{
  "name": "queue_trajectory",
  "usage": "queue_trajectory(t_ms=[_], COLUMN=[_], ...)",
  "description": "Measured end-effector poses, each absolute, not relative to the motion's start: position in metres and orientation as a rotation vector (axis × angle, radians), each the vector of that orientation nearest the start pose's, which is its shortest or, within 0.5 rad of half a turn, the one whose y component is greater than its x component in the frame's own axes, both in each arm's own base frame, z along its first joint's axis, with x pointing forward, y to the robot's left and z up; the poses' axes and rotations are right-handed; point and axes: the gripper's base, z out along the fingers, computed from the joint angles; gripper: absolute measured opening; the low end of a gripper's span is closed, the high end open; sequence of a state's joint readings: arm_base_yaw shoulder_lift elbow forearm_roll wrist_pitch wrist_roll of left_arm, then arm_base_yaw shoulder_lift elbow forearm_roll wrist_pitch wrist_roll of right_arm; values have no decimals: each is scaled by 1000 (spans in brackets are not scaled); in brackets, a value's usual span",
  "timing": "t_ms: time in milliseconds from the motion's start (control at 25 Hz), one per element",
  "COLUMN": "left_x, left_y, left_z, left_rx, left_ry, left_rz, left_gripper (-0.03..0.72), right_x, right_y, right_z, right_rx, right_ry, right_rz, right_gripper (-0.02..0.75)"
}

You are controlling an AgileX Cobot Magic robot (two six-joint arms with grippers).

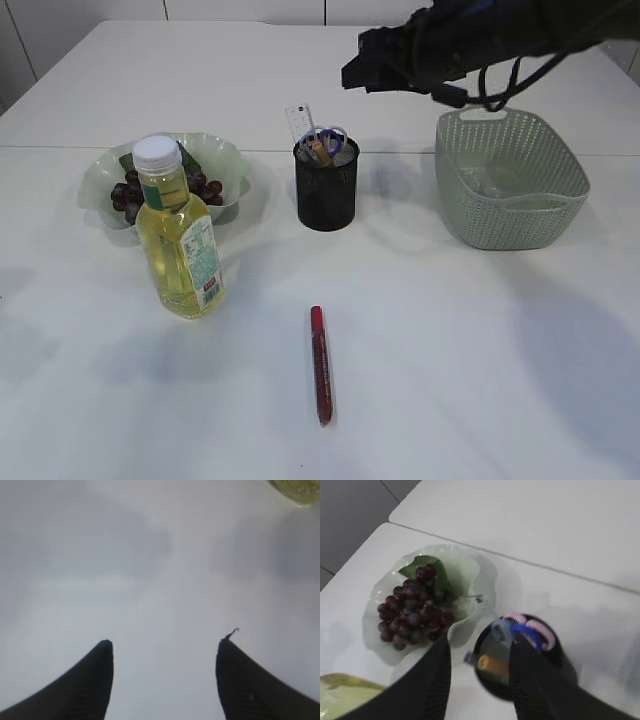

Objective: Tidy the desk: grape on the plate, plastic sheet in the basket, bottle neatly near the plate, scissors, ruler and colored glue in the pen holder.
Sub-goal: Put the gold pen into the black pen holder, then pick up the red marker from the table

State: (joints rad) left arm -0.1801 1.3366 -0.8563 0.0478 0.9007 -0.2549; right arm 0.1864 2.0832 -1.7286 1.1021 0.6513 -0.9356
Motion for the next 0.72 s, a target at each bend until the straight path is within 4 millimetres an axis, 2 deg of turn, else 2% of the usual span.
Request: queue_trajectory(t_ms=[120,200,360,520,720], left_x=[234,234,234,234,235], left_y=[-39,-39,-39,-38,-38], left_z=[243,243,243,243,244], left_rx=[-72,-72,-72,-62,-56], left_ry=[2861,2861,2861,2859,2846], left_rz=[-28,-28,-28,-11,-7], left_gripper=[469,469,469,469,469], right_x=[442,424,390,361,327], right_y=[139,143,168,203,242], right_z=[288,305,327,319,291], right_rx=[-423,-419,-415,-422,-406], right_ry=[2250,2326,2456,2609,2747], right_rz=[803,754,646,536,368], right_gripper=[323,323,323,323,323])
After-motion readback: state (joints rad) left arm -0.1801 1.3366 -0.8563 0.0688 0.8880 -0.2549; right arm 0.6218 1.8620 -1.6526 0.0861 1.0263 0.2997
